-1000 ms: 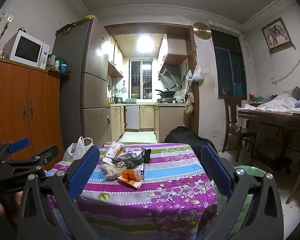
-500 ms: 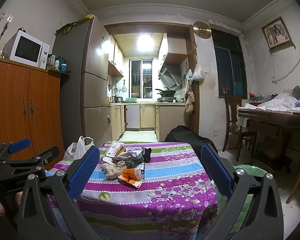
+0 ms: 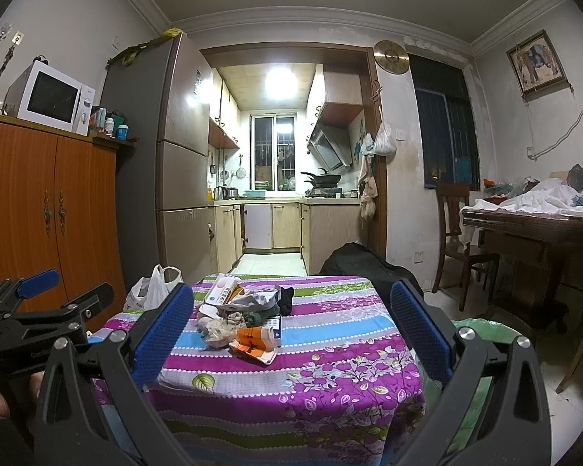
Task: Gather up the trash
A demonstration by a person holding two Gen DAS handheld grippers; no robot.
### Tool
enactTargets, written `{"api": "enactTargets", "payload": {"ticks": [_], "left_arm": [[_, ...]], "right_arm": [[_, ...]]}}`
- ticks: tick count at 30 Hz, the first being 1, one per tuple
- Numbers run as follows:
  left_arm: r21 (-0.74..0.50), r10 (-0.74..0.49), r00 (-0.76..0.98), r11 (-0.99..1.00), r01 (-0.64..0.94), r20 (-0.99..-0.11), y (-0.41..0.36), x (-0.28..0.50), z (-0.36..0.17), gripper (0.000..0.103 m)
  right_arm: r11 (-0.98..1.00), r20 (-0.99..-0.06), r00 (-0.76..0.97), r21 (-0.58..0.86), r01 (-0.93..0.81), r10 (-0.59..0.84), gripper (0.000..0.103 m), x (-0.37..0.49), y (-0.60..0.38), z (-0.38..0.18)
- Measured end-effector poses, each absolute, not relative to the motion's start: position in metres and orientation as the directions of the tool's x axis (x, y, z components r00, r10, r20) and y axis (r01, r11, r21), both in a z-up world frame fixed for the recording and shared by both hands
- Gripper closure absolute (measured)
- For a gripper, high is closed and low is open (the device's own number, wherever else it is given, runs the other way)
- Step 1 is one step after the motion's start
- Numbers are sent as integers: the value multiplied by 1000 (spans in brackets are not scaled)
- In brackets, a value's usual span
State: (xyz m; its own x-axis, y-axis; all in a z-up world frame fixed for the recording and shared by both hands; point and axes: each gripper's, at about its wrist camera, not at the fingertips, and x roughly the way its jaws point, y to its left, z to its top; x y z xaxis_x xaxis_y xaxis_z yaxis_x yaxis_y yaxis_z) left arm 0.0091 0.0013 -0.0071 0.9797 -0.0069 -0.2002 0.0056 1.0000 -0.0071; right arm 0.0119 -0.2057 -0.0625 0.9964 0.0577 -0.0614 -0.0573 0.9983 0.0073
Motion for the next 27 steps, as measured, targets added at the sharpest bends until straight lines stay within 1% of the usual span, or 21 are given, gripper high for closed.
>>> {"api": "enactTargets", "payload": {"ticks": [27], "left_arm": [[0,-10,979,1000,11,-204,1,7,-7,4]], "right_arm": [[998,-64,996,8,-57,57,5,13,-206,-62]]}}
